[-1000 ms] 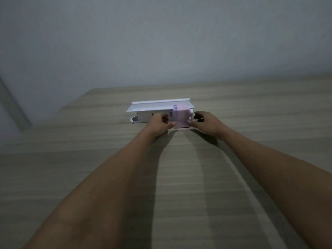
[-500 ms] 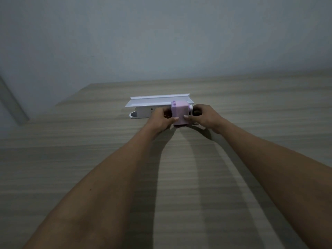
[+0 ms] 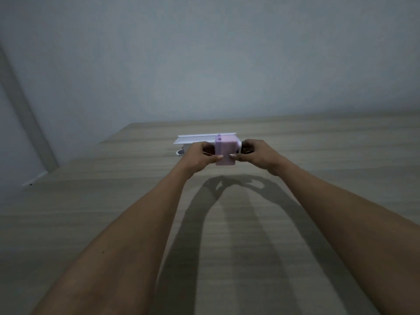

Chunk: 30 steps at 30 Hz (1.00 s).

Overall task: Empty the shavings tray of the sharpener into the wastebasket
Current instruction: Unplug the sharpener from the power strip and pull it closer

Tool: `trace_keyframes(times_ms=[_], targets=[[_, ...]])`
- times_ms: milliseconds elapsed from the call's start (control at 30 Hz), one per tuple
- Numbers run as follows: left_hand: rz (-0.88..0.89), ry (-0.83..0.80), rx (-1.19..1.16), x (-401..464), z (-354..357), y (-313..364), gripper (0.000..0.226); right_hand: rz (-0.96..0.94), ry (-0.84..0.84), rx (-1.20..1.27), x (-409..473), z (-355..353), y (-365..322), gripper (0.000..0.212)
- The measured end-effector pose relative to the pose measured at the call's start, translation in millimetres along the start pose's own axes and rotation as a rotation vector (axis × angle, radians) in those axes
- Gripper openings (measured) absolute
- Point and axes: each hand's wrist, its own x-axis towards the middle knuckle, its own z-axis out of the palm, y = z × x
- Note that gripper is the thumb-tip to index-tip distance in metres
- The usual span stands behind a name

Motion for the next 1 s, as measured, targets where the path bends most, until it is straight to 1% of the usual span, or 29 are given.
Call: trace_keyframes(times_ms=[233,333,500,667,833,900,1000], targets=[[-0.017,-0.039,-0.03,-70.6,-8.8,10.2,0.042,-0.03,-0.125,-0.043,-69.0,11.8,-24.1,0.029],[-0.035,-0.068,-0.04,-96.7,-6.5,4.3,0.042,-0.026,-0.169,-0.063,-91.0,20.1,-19.6,0.034],[-0.054,-0.067,-0.059,-130.3,5.1,-9.4,0.043,0.004,-0.165,-0.094,-117.0,34.6,-2.0,0.043],[-0.078,-0.068,-0.074,-145.1,13.5,-21.8,0.042,0.003,-0.172,-0.06,-129.1,41.2,10.9,0.038],[-0.076,-0.053,-0.134,-150.8,19.8,-25.8,0.038,-0.001,-0.17,-0.016,-128.0,40.8,19.2,0.039],[-0.066,-0.055,-0.127,-150.8,19.2,-28.8,0.041,-0.006,-0.174,-0.024,-127.0,39.9,20.8,0.04],[-0.068,-0.052,-0.13,-148.9,18.6,-34.7,0.054,-0.02,-0.174,0.008,-127.3,39.7,23.3,0.041]])
